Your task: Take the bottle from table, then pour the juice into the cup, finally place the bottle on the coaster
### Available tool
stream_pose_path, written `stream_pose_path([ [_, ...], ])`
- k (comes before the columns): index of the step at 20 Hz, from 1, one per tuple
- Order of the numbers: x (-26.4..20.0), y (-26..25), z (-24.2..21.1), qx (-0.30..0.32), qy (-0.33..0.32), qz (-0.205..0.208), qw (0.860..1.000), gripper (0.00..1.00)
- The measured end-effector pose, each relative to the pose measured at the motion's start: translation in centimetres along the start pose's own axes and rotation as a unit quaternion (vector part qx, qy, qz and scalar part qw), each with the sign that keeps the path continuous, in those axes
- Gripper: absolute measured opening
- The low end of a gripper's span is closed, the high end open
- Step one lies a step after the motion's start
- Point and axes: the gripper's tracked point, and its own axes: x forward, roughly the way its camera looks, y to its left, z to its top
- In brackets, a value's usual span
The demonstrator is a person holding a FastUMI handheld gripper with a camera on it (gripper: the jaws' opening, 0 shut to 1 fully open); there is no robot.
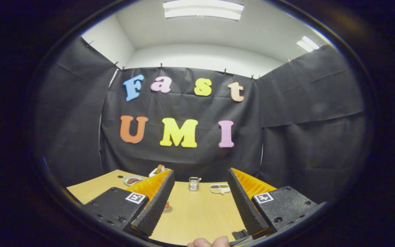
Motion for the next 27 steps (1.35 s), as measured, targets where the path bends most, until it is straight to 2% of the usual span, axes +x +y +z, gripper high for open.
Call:
stream_pose_path([
  [4, -1.5, 0.7, -0.8, -0.01, 0.008, 0.005, 1.0, 0.99],
  [12, -0.9, 3.5, -1.6, -0.026, 0.012, 0.024, 0.999, 0.99],
  [27, 0.2, 4.2, -2.8, -0.004, 0.027, 0.035, 0.999, 0.99],
])
